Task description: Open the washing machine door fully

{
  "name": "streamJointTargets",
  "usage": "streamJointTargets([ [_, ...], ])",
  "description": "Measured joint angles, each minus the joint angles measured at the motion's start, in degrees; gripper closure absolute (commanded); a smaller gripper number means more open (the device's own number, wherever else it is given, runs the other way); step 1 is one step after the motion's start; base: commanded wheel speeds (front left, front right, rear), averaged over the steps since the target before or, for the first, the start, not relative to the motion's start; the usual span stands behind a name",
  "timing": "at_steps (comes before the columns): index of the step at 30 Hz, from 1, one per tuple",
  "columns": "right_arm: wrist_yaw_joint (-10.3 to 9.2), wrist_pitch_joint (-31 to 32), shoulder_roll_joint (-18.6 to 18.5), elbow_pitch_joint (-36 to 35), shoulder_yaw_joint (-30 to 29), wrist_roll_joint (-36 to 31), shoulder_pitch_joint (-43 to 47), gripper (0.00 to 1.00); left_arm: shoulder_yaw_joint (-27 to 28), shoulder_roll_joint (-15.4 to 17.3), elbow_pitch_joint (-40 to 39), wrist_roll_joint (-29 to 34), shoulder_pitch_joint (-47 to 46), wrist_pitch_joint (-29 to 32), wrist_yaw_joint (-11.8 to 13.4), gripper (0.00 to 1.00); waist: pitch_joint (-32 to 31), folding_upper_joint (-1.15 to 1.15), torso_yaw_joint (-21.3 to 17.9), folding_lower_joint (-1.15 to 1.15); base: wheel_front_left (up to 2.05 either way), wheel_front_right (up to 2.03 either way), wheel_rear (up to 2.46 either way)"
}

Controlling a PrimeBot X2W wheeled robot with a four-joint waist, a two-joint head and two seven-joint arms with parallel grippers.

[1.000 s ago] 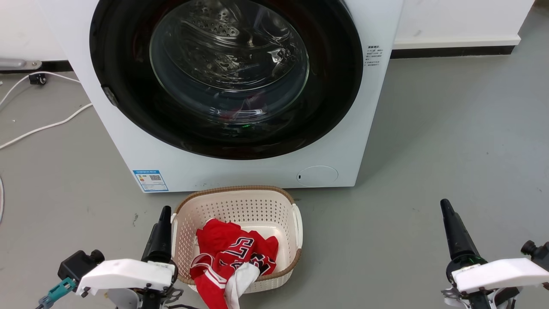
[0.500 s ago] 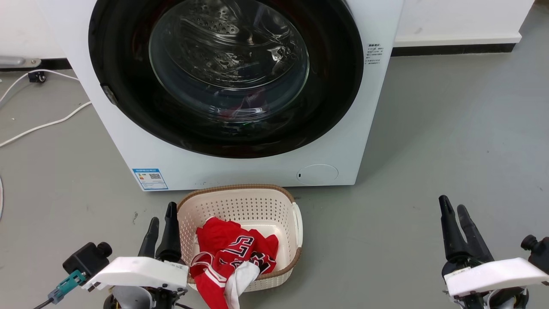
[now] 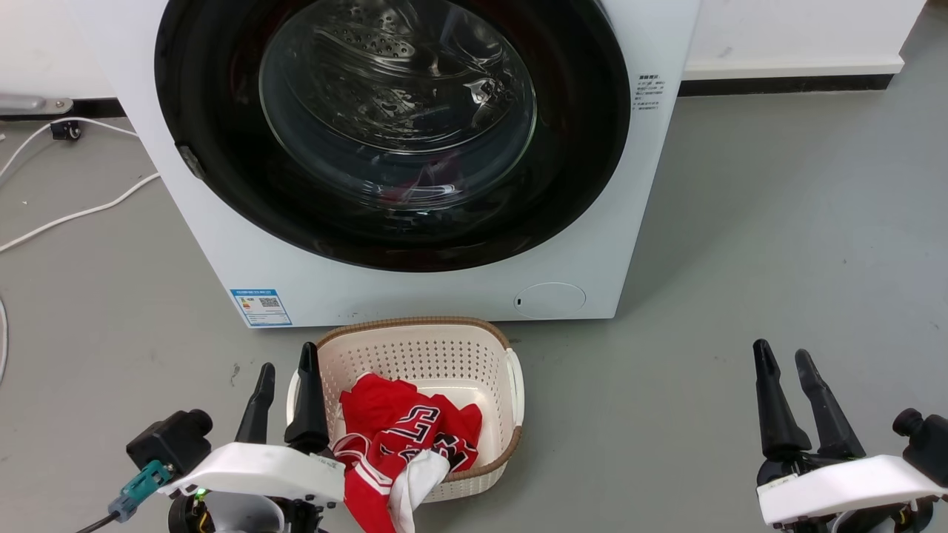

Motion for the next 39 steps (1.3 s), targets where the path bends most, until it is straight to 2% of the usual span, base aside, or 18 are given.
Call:
streamJointTargets([
  [13,0.0,-2.4,0.0,-2.5,0.4,-9.1,1.6,0.0,-1.7,0.0,-1.8,10.2,1.2,-2.4,1.0,0.0,-0.1,0.0,0.1,0.0,0.0,0.0,0.0],
  [39,0.01,-5.9,0.0,-4.6,0.7,-23.1,3.4,0.0,-3.7,0.1,-2.4,24.9,2.7,-5.9,2.7,0.0,0.1,0.0,0.4,0.0,0.0,0.0,0.0],
])
